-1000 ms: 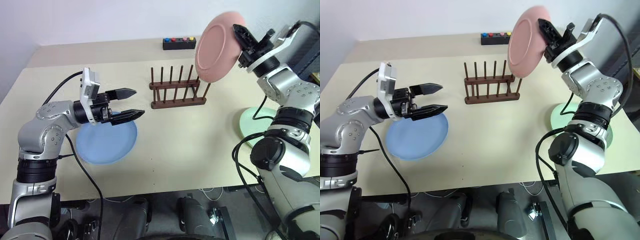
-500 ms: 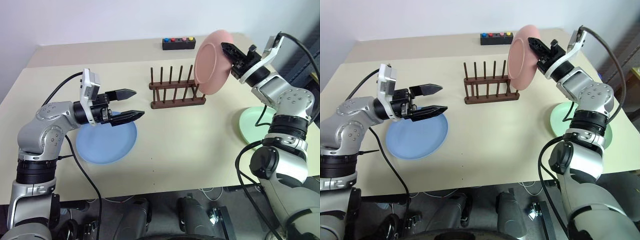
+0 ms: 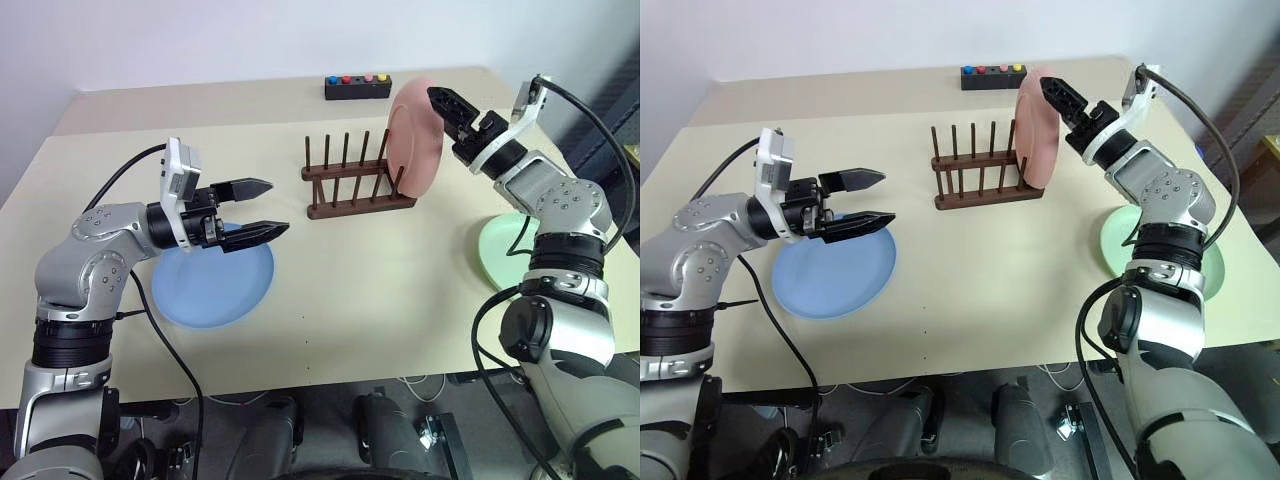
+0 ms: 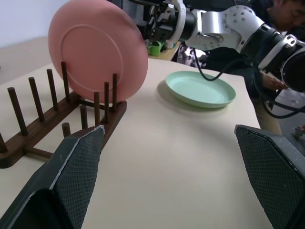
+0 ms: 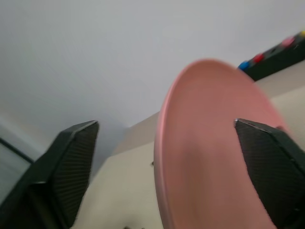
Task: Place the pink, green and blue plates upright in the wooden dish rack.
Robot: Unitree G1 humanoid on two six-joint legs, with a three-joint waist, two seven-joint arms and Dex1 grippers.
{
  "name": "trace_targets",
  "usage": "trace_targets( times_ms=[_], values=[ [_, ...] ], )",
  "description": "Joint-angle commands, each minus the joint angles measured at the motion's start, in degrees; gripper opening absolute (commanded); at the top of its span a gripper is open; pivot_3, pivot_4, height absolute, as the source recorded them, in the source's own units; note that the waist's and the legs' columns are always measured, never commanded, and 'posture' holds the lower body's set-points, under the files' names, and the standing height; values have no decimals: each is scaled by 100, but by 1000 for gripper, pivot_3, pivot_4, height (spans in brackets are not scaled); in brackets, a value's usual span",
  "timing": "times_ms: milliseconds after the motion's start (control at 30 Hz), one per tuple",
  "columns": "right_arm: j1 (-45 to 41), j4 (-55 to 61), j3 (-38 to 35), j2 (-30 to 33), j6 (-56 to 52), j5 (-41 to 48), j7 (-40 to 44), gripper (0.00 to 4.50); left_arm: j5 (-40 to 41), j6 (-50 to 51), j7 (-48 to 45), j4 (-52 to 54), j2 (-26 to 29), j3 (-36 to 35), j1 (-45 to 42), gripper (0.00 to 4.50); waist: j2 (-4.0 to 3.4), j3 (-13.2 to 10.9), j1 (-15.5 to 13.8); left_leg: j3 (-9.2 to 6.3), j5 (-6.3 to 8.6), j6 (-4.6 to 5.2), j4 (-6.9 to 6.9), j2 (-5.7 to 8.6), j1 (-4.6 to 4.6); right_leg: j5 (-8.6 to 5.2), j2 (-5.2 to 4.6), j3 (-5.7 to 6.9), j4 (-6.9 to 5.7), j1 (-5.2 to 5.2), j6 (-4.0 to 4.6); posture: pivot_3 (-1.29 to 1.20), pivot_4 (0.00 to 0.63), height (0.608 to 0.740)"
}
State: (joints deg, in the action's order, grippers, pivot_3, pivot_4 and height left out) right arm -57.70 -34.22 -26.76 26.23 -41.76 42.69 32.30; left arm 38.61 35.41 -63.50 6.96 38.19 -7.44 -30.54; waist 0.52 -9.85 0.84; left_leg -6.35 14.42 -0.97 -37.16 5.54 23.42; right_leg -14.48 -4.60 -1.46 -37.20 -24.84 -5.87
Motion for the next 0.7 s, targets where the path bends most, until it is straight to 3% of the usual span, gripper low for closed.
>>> trace_targets(
  times_ms=[33,200,400,567,700],
  values=[
    [-240,107,-86,389,658,-235,119,4472,11,-96,8,149,62,-28,-84,4500,0,0,-7,0,0,0,0,0,0,0,0,0,0,0,0,0,150,740],
    [14,591,-167,979,715,-110,628,4472,16,-160,-87,206,66,-40,-19,4500,0,0,-2,1,0,0,1,0,0,0,1,0,1,0,0,0,150,740],
    [2212,2712,1445,2747,-374,-661,2269,4472,3,-505,-727,572,285,58,358,4500,2,1,-14,1,17,28,1,-2,-1,-1,0,2,10,7,-1,0,150,740],
    [3757,3807,1769,3623,-462,-1440,2020,4472,-195,-1065,-1082,433,321,145,415,4500,-8,4,-22,9,24,41,-10,-2,-5,0,-4,-3,0,8,0,0,150,740],
    [4738,4557,1301,3773,-878,-1389,1793,4472,-286,-1418,-1183,219,118,289,288,4500,-7,4,-42,8,25,42,-10,-3,-6,-1,-4,-2,7,15,0,0,150,740]
  ],
)
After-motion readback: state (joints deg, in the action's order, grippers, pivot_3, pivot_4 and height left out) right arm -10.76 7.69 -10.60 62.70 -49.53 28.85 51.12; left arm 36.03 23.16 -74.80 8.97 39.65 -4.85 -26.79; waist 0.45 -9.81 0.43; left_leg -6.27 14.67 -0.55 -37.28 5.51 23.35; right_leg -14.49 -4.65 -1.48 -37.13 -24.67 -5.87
